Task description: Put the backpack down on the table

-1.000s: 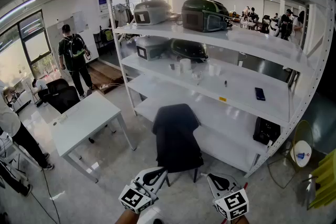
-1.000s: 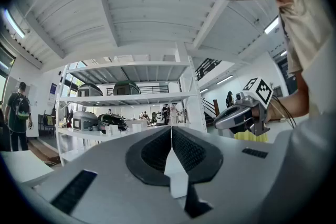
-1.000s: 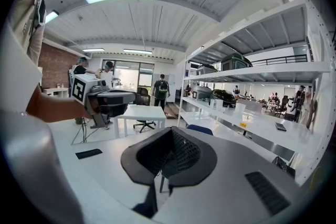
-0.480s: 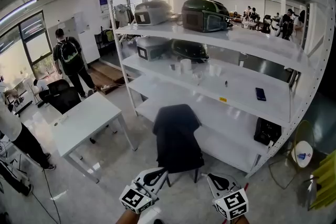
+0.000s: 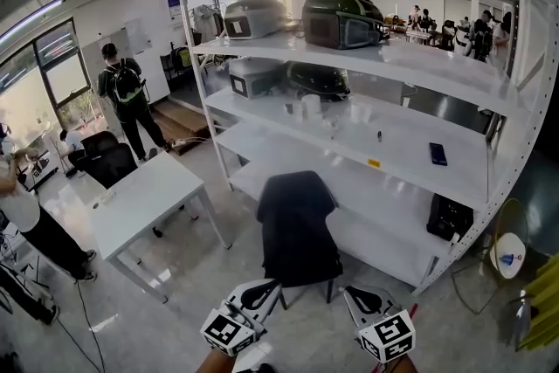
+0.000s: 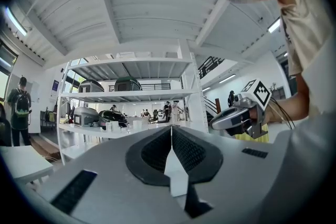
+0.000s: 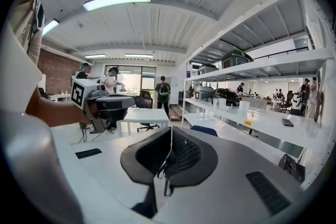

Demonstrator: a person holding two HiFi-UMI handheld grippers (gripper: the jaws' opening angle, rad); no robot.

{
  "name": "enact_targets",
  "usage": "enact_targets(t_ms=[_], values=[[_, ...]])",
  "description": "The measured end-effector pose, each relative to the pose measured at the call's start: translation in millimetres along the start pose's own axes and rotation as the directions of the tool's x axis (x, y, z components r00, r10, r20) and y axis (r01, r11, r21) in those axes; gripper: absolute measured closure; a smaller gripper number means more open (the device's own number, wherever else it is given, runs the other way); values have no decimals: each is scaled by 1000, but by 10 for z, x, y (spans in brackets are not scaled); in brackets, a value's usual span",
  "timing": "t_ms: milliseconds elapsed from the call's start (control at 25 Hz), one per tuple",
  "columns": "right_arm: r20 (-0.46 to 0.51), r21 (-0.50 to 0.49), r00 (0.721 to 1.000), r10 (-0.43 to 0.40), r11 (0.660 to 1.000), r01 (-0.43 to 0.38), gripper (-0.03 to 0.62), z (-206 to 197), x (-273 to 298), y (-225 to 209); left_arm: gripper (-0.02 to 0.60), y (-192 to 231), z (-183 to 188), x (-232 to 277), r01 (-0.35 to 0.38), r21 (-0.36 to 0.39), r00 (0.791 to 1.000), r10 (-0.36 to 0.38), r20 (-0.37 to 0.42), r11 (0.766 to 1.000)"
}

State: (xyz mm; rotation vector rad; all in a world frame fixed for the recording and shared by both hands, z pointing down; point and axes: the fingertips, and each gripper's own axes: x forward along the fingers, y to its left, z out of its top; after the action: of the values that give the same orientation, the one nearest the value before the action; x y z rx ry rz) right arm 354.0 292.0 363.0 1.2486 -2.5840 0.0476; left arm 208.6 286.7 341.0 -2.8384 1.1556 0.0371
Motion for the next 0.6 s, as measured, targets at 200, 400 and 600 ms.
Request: enact_targets(t_ms=[200,400,600], values=[[-10,21,1000,8,1000,-8,568,-47,345,-143,565,249,-155,97,-15,-15,1000,14,-19,1000],[-21,27,1000,8,1000,-7,568,-21,840,-297,565,735,-307,285,-27,-33,999,26,-31,999],[-34,30,999,5,1000,-4,568,49,1437,-481,565,1333,-395,603,-17,-41,999,15,-33,999]])
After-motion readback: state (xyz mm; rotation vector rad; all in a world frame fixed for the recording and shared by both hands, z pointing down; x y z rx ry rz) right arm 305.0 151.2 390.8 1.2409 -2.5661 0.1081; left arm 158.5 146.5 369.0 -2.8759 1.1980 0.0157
